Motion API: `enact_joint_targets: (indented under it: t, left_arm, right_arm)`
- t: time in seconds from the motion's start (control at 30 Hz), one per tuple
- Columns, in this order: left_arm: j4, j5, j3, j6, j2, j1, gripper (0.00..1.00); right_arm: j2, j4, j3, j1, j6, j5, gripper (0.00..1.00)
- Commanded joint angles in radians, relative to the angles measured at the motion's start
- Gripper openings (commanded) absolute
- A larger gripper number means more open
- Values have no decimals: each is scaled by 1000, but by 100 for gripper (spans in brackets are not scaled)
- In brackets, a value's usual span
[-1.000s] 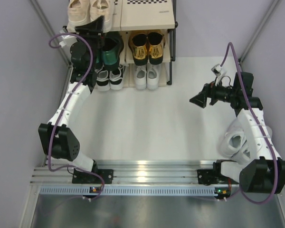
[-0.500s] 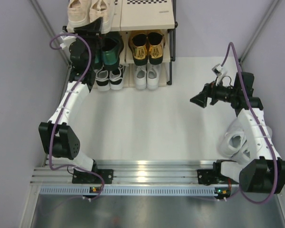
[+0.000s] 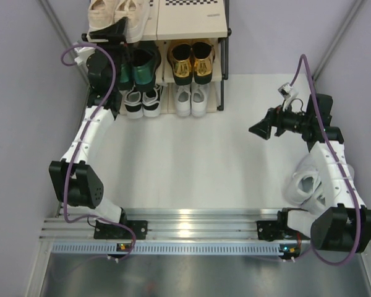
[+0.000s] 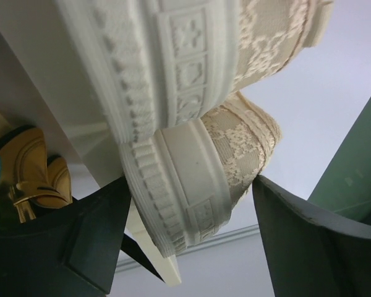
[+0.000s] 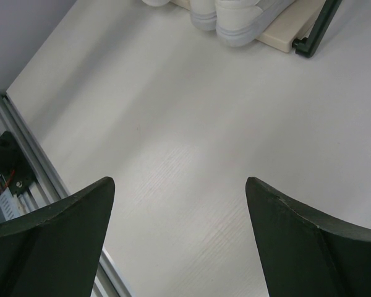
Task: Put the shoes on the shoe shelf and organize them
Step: Place the shoe at the shoe shelf, then pick up the shoe at the center of the board.
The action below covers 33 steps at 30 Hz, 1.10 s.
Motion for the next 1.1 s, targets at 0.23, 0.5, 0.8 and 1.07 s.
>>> enact_joint_targets:
  t: [0.23,0.5,0.8,1.07]
  left_arm:
    - [-41,-22,16,3,-79,26,98]
    - [-53,18,-41,9,-128,27,98]
    - [-78,76,-91,50,-209,27,98]
    - [-171,118,-163,127,-329,30,98]
  right_arm:
    - [-14,39,9,-18,-7,-14,87]
    - [0,34,27,-19,-16,-11,87]
    - [-8,18,38,-19,-56,0,88]
    - [-11,-36,58,-19,-108,15,88]
